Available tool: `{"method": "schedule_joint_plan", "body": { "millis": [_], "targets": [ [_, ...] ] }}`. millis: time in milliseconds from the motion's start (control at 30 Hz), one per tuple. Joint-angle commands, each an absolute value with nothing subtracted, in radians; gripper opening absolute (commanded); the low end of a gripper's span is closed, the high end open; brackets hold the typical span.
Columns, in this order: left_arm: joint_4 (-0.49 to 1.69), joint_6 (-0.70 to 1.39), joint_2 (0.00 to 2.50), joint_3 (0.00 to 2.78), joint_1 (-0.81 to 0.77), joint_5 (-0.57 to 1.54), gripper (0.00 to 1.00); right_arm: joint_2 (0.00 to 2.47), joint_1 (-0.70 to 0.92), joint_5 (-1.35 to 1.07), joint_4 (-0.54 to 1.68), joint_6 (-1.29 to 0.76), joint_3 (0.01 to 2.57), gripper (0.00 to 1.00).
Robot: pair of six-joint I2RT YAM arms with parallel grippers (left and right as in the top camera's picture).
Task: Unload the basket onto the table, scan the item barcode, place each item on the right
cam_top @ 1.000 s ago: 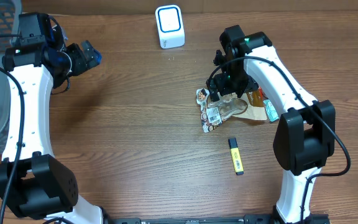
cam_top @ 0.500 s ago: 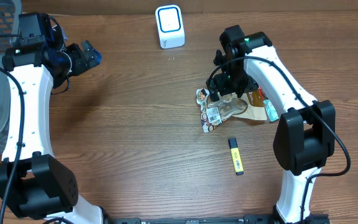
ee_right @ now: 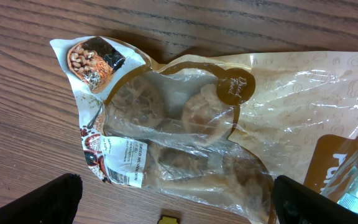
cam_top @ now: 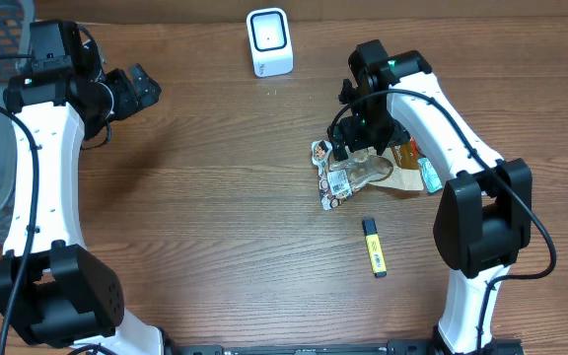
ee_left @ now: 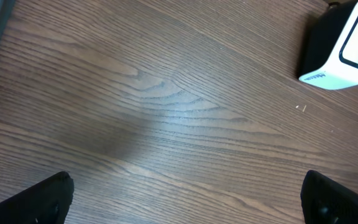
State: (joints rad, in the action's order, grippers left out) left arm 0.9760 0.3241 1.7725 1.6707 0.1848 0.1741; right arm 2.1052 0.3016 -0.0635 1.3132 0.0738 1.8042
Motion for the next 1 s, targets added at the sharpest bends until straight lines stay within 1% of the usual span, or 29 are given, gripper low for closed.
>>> {"method": "schedule_joint_plan", "body": {
  "millis": [0,200,500,733,867,967],
  "targets": [
    [0.975,0.340,1.762,1.671,0.181,0.169,1.00,2.104,0.297,-0.070,1.310,0.071,1.796,1.00],
    [0.976,0.340,1.734,1.671,0.166,0.153,1.00,2.104,0.297,-0.070,1.311,0.071,1.796,1.00],
    [0.976,0.340,1.327,1.671,0.049,0.150,1.00,2.104,0.297,-0.070,1.311,0.071,1.796,1.00],
    [0.976,0.340,1.127,1.669,0.048,0.150,1.00,2.104,0.297,-0.070,1.311,0.071,1.796,1.00],
    [0.975,0.340,1.034,1.596,0.048,0.150,1.00,2.104,0.297,-0.070,1.310,0.071,1.796,1.00],
    [0.975,0.340,0.963,1.465,0.048,0.149,1.00,2.104,0.297,-0.070,1.310,0.071,1.796,1.00]
  ]
}}
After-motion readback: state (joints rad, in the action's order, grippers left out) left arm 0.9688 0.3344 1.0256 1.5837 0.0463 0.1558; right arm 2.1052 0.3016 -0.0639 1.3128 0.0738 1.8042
